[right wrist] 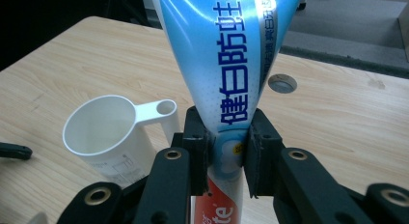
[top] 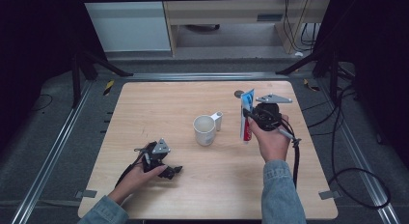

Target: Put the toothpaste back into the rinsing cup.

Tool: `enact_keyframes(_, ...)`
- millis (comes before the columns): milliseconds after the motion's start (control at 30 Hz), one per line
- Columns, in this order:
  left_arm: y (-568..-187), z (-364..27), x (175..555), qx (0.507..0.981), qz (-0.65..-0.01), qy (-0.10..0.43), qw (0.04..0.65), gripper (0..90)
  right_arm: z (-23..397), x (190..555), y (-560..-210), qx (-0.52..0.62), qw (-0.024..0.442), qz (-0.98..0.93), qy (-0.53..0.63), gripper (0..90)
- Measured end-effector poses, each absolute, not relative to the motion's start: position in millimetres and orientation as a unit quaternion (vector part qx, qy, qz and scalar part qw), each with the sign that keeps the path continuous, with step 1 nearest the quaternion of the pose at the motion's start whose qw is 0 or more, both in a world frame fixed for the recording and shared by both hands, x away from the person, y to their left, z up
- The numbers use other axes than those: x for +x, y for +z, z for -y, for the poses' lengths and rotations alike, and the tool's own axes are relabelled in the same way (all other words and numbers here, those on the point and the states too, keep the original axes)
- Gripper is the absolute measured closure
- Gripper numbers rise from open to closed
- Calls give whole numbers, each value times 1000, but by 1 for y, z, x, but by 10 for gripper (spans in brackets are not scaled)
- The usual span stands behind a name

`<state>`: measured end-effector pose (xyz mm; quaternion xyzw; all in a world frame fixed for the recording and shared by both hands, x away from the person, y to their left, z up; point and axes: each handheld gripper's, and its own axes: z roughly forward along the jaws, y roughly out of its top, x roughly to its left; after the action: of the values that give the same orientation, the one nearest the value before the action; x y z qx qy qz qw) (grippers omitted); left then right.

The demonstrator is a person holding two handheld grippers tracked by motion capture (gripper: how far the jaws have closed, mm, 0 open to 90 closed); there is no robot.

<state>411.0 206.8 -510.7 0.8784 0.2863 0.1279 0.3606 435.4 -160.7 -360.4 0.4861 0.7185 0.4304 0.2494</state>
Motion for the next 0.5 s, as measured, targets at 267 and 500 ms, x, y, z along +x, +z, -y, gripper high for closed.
enact_keyframes(267, -511, -207, 411, 878, -287, 128, 360, 0, 151, 438, -360, 485, 262, -706, 444, 738)
enact_keyframes(500, -511, -207, 411, 878, -288, 127, 361, 0, 146, 442, -360, 490, 271, -694, 452, 738)
